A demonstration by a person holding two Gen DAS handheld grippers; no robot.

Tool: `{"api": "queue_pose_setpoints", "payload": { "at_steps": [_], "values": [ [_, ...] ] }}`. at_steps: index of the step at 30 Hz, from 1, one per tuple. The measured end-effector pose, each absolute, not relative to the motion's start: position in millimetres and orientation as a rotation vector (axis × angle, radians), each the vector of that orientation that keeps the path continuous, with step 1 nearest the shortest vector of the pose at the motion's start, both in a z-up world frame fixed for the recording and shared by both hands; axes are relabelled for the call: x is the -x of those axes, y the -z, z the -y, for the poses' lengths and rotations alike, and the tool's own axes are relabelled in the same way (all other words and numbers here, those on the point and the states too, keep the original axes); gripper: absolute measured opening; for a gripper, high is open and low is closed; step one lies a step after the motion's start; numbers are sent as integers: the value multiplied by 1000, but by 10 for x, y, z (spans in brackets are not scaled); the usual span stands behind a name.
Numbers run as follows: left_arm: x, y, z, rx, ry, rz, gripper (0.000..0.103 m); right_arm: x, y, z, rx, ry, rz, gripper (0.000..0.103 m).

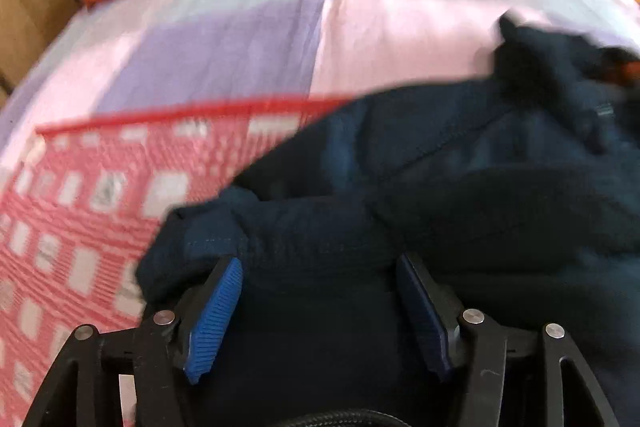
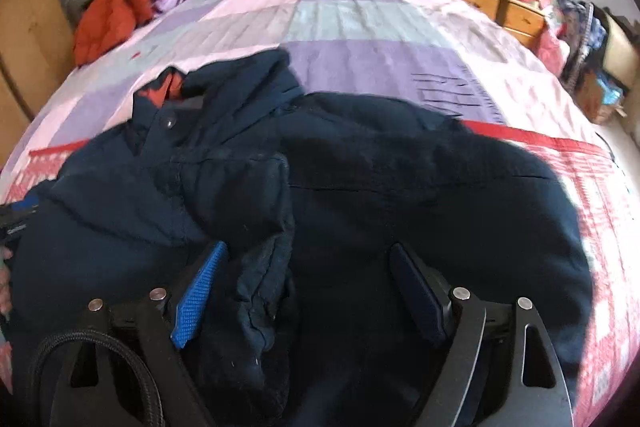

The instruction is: Fold large clothes

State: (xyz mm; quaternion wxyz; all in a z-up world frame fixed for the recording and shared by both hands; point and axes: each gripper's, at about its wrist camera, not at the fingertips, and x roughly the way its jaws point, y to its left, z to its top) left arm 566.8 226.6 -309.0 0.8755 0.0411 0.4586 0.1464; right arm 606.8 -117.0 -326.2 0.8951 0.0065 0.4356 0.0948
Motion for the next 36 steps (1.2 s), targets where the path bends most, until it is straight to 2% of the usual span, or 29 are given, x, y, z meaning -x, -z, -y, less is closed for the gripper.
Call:
{"api": "queue_pose_setpoints", "payload": {
  "at_steps": [3,5,11,13,16,17,19,24,30,34,36],
  "values": [
    [-5369,2744,-1926,-139,-224,-811,70,-5720,2943,1213,39,-127,-756,86],
    [-5309,2657,-1676,-127,-163,-778,72,-5561,2827,1110,50,-177,-701,86],
    [-5494,3073,-1128,-139,-96,-900,73,-5475,2982,425,252,-431,-741,85],
    [-5495,3229,-1209,-108,-105,-921,81,-5487,3110,631,261,-385,-769,85],
    [-5496,3283,-1344,-62,-110,-940,92,-5592,3335,1413,76,-312,-869,86],
    [-5495,3298,-1346,-74,-116,-943,92,-5568,3358,1669,34,-287,-867,86],
    [-5505,3315,-1342,-91,-117,-945,92,-5549,3407,1955,130,-131,-883,84],
    [-5504,3219,-1307,-82,-143,-937,92,-5593,3301,2492,4,6,-897,84],
    [-5516,2716,-1371,-119,-206,-774,92,-5979,2901,1759,70,-173,-798,84],
    [-5742,2907,-1886,-102,-340,-890,92,-6498,3201,1488,151,-169,-945,83],
    [-5806,3116,-2209,-30,-387,-989,92,-6537,3334,1650,146,-177,-966,77]
  ]
}}
